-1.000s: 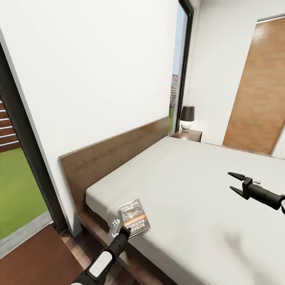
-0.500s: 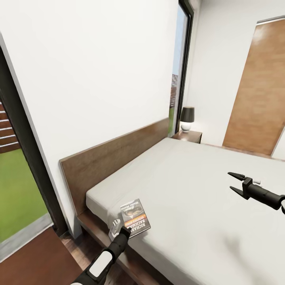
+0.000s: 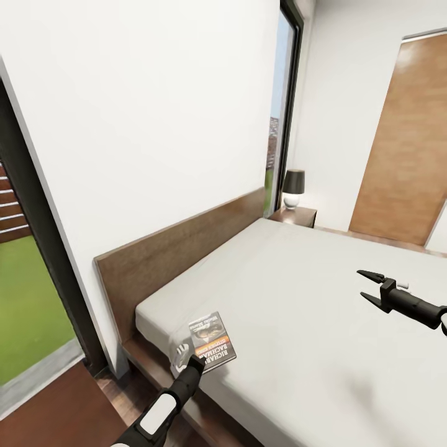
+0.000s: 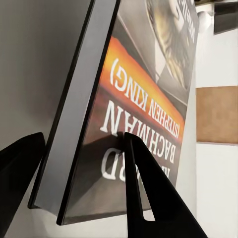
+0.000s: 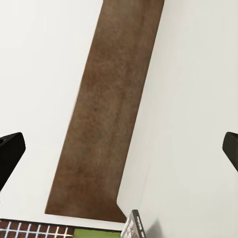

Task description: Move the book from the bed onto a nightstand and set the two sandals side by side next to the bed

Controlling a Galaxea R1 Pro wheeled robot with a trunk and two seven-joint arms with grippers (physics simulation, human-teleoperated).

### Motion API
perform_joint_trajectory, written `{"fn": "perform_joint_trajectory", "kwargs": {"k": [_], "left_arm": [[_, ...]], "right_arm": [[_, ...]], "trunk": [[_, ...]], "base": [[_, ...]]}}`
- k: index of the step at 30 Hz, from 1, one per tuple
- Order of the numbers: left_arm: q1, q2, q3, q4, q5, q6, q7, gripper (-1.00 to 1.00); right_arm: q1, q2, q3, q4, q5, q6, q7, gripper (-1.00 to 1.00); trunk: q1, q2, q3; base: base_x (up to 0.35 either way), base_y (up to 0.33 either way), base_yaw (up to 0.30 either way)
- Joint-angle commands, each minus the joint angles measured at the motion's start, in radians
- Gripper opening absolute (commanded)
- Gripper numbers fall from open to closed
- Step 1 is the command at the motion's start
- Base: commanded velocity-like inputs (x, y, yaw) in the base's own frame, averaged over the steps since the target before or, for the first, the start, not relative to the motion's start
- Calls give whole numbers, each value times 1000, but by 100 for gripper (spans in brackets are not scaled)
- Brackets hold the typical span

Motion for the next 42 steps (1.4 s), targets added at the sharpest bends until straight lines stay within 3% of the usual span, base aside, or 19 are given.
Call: {"fn": "perform_joint_trajectory", "kwargs": {"k": [1,29,36,42], "left_arm": [[0,0,0,0,9,5,-3,-100],[0,0,0,-5,5,7,-1,-100],[0,0,0,-6,4,8,-2,-100],[0,0,0,-6,3,7,-2,-100]], "right_arm": [[-1,0,-4,0,4,4,4,100],[-1,0,-4,3,4,4,4,100],[-1,0,-5,44,-3,2,8,100],[-1,0,-5,69,-9,2,11,100]], "trunk": [[-4,7,2],[-111,203,90],[-138,252,112],[-138,252,112]], "base": [[0,0,0],[0,0,0],[0,0,0],[0,0,0]]}}
